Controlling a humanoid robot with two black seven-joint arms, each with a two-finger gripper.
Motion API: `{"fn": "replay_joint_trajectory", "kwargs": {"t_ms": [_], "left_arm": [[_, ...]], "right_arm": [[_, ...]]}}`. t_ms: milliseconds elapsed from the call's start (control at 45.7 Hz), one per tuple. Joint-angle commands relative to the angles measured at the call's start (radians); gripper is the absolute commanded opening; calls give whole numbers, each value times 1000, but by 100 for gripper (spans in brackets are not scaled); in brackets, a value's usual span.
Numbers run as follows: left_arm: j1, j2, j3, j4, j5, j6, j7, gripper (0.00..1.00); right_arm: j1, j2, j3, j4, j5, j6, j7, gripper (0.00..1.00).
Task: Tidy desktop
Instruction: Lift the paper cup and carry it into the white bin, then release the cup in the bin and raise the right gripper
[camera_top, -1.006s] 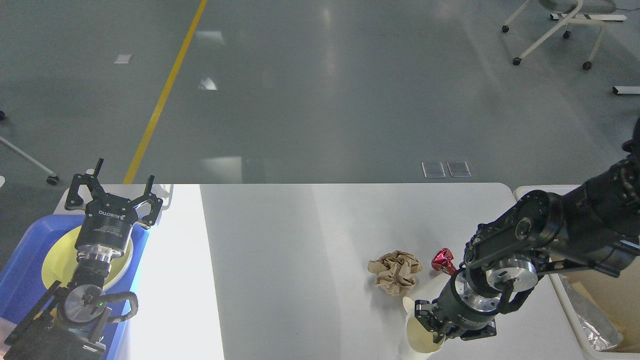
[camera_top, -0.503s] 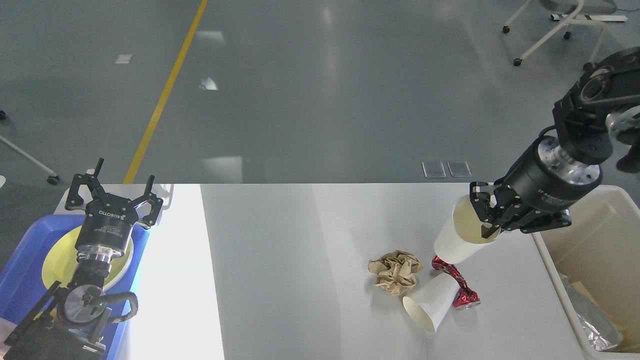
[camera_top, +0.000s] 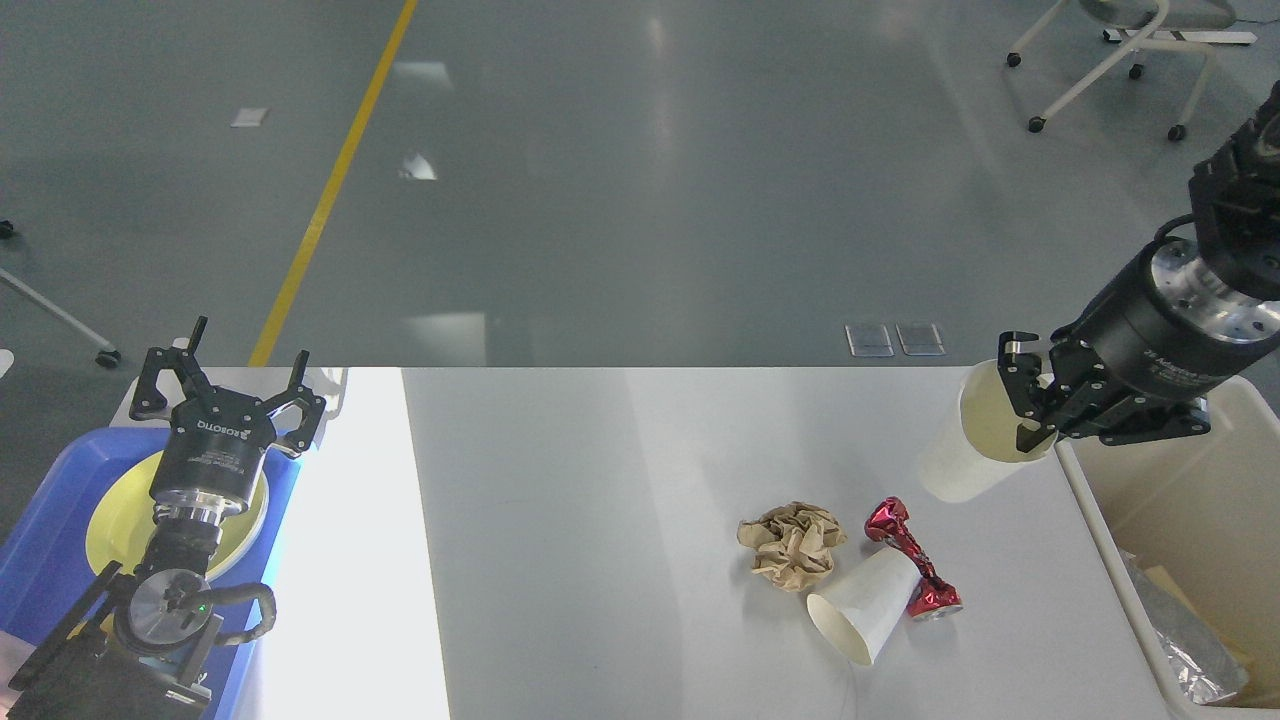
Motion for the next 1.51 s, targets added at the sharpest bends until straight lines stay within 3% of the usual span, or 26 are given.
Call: {"fn": "replay_joint_trajectory", "kwargs": {"t_ms": [0,306,656,853,1159,1487], "left_arm": [[0,0,0,0,0,0,-1,97],[0,0,0,0,0,0,-3,97],[0,-2,1,0,0,0,-3,97],[0,0,0,0,0,0,-3,97],[0,0,1,0,0,-2,-3,97],[0,-2,0,0,0,0,-3,97]], "right_arm": [[-88,-41,-43,-93,-12,-5,-1,0],[-416,-176,-58,-429,-65,-22,-3,0],[-896,-281,170,-883,-75,-71,-3,0],[-1190,-246,309,-1024,-85,-270,-3,0],[-1599,-3,384,-1343,-73,-614,-4,0],[-1775,86,427,-1472,-72,-768,-11,0]]}}
